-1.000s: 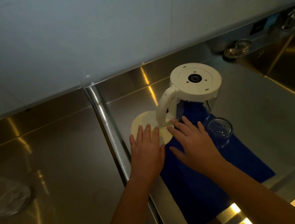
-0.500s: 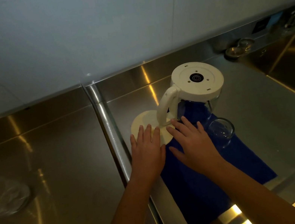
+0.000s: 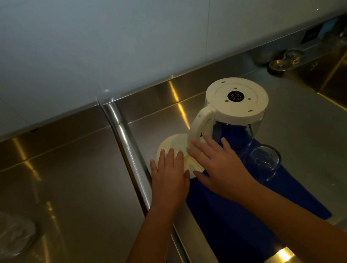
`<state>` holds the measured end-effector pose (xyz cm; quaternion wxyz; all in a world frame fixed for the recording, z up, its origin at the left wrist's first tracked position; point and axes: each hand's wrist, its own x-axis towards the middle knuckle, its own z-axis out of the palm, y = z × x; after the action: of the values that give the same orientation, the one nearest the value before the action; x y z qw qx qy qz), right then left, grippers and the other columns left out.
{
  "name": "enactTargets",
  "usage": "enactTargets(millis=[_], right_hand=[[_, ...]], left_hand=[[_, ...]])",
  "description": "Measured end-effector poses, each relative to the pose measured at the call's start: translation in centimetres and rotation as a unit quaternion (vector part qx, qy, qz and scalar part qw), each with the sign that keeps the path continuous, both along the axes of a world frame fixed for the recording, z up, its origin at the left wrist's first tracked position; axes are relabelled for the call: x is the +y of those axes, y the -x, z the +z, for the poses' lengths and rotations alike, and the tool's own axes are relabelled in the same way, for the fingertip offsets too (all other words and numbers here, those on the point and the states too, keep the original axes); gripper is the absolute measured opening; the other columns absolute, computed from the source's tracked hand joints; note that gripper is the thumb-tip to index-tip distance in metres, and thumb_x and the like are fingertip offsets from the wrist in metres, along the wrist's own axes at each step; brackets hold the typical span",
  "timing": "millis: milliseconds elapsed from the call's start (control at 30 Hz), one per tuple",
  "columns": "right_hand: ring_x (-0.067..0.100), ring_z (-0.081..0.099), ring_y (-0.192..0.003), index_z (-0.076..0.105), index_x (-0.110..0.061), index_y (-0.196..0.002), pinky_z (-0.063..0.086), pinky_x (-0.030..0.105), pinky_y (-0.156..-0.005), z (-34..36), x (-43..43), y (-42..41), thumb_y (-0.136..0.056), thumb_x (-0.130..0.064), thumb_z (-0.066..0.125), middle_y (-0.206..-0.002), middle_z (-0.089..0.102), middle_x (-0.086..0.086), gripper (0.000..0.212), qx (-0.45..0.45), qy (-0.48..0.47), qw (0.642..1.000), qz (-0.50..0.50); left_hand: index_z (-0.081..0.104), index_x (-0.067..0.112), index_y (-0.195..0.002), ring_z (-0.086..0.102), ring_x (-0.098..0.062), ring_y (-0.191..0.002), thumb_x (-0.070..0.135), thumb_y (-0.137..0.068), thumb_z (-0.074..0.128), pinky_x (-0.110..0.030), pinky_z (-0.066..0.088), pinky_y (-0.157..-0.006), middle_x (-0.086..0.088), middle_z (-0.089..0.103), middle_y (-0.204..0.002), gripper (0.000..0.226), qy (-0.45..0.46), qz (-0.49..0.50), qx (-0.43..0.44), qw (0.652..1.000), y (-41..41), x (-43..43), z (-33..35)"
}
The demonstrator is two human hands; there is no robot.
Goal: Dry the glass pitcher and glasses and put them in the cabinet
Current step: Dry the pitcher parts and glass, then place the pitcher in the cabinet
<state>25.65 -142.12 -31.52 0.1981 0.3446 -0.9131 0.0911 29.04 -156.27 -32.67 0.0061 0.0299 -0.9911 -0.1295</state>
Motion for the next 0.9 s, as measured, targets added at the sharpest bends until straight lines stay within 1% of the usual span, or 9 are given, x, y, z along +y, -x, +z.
enactTargets(millis=[133, 200, 267, 467, 600, 800, 900], right_hand=[[0.033, 0.057, -0.113, 0.063, -0.012, -0.114, 0.046, 0.056, -0.086, -1.7, -0.7, 0.2, -0.063, -0.026, 0.081, -0.122, 0.061, 0.011, 0.056, -0.015, -0.012, 1.0, 0.022], [0.033, 0.058, -0.111, 0.064, -0.012, -0.111, 0.047, 0.055, -0.084, -2.7, -0.7, 0.3, -0.061, -0.025, 0.082, -0.119, 0.063, 0.01, 0.055, -0.033, -0.014, 0.999, 0.012], [0.034, 0.058, -0.111, 0.064, -0.013, -0.111, 0.047, 0.056, -0.082, -3.3, -0.5, 0.5, -0.058, -0.024, 0.084, -0.119, 0.063, 0.01, 0.058, -0.047, -0.02, 0.999, -0.002], [0.034, 0.058, -0.111, 0.063, -0.013, -0.112, 0.048, 0.056, -0.081, -4.1, -0.7, 1.2, -0.055, -0.023, 0.085, -0.12, 0.062, 0.009, 0.062, -0.069, -0.021, 0.997, -0.013], [0.034, 0.057, -0.112, 0.059, -0.012, -0.117, 0.048, 0.054, -0.082, -4.6, -0.9, 1.5, -0.056, -0.021, 0.084, -0.122, 0.061, 0.01, 0.066, -0.086, -0.004, 0.996, -0.015], [0.033, 0.056, -0.114, 0.055, -0.013, -0.123, 0.047, 0.053, -0.085, -4.7, -0.8, 1.8, -0.058, -0.02, 0.082, -0.125, 0.059, 0.009, 0.071, -0.091, 0.011, 0.996, -0.019], [0.033, 0.055, -0.115, 0.055, -0.013, -0.124, 0.047, 0.053, -0.085, -4.8, -0.6, 1.9, -0.059, -0.019, 0.082, -0.126, 0.058, 0.009, 0.07, -0.089, 0.014, 0.996, -0.016]], left_hand=[[0.018, 0.018, -0.146, 0.003, -0.022, -0.142, 0.033, -0.098, 0.035, -0.044, 0.001, -0.114, -0.004, 0.016, -0.154, 0.053, 0.003, 0.005, -0.03, 1.0, 1.6, -0.9, -1.5], [0.018, 0.018, -0.146, 0.005, -0.022, -0.142, 0.032, -0.098, 0.035, -0.045, 0.001, -0.113, -0.005, 0.017, -0.154, 0.053, 0.005, 0.007, -0.043, 0.999, 2.4, -1.3, -2.3], [0.018, 0.018, -0.146, 0.005, -0.023, -0.142, 0.032, -0.098, 0.036, -0.045, 0.002, -0.113, -0.005, 0.018, -0.153, 0.053, 0.003, 0.007, -0.049, 0.999, 3.1, -1.5, -3.0], [0.017, 0.017, -0.146, 0.007, -0.026, -0.142, 0.031, -0.097, 0.036, -0.046, 0.003, -0.113, -0.006, 0.019, -0.153, 0.054, -0.005, -0.011, -0.035, 0.999, 4.8, -0.9, -4.3], [0.021, 0.016, -0.146, 0.008, -0.027, -0.142, 0.029, -0.098, 0.035, -0.047, 0.003, -0.113, -0.006, 0.021, -0.153, 0.051, -0.009, -0.015, -0.026, 1.0, 5.8, -0.7, -5.0], [0.02, 0.018, -0.146, 0.007, -0.024, -0.142, 0.023, -0.099, 0.035, -0.044, 0.0, -0.113, -0.004, 0.021, -0.153, 0.05, -0.035, -0.019, -0.006, 0.999, 6.2, -0.5, -6.0], [0.022, 0.018, -0.145, 0.01, -0.021, -0.142, 0.022, -0.098, 0.038, -0.043, -0.001, -0.113, -0.004, 0.026, -0.151, 0.051, -0.053, -0.013, 0.009, 0.998, 6.5, -0.3, -6.1]])
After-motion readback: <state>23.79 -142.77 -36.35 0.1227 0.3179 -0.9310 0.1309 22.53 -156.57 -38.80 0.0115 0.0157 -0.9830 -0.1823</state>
